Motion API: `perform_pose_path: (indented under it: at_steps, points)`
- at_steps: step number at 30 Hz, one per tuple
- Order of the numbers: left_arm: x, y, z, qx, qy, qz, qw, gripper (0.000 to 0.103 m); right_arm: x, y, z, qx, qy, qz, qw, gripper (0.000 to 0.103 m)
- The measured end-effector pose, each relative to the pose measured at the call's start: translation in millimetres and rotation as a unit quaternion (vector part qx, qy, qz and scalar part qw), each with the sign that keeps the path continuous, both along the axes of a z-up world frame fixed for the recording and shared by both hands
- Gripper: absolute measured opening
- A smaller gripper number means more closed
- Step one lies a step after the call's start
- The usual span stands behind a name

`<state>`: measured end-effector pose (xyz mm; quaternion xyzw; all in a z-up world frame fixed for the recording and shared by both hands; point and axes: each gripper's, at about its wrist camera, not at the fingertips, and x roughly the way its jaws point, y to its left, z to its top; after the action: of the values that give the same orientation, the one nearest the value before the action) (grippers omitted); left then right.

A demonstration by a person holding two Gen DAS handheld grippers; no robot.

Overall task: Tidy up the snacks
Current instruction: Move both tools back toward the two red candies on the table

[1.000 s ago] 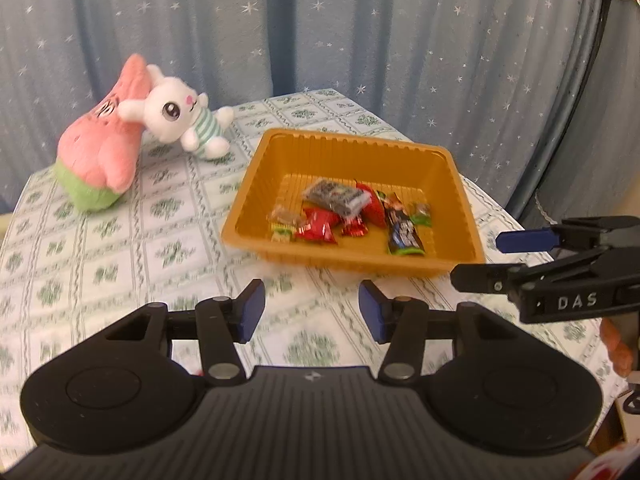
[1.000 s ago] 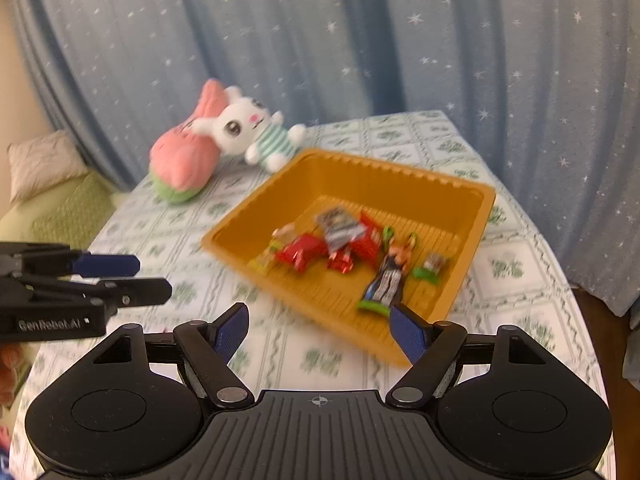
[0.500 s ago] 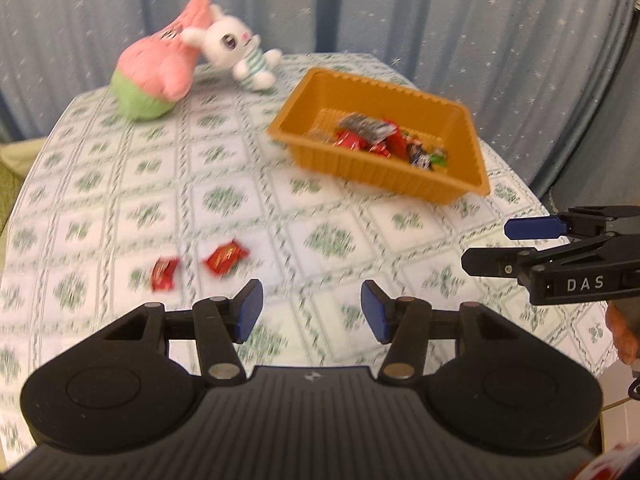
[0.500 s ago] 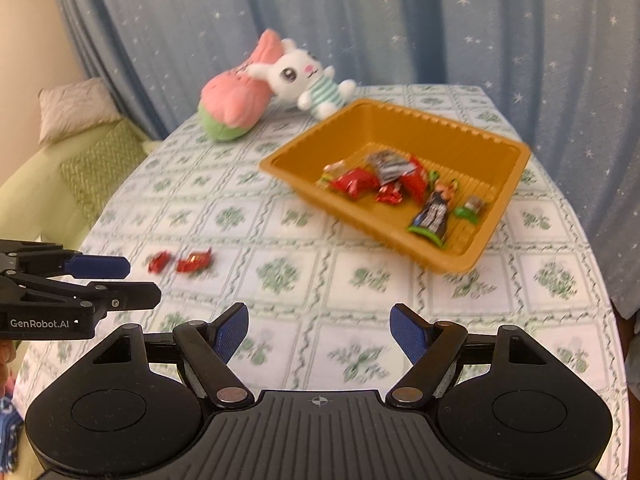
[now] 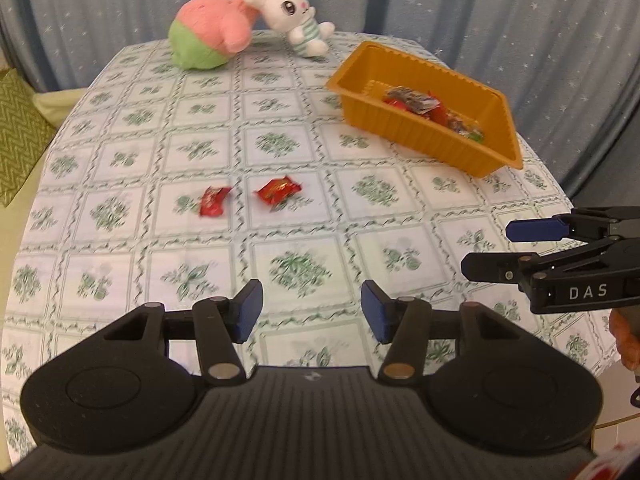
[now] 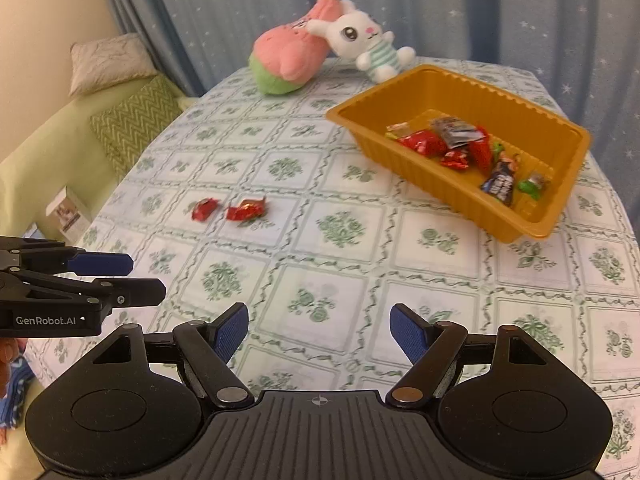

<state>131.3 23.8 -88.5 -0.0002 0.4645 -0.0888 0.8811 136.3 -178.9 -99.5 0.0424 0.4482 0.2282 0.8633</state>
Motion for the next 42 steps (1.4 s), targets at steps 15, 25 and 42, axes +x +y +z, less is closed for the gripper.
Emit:
perform_pose_path:
  at_steps: [15, 25, 42]
  points:
    - [-11, 30, -9, 0.006, 0.006, 0.044, 0.9990, 0.052, 4, 37, -9, -0.008, 0.013, 0.036, 0.999, 0.078]
    - [-4, 41, -15, 0.010, 0.002, 0.061, 0.9981, 0.051, 17, 53, -16, -0.012, 0.014, 0.038, 0.999, 0.078]
    - [36, 47, -31, 0.029, -0.009, 0.046, 0.9985, 0.047, 45, 74, -33, -0.020, 0.000, 0.042, 0.999, 0.078]
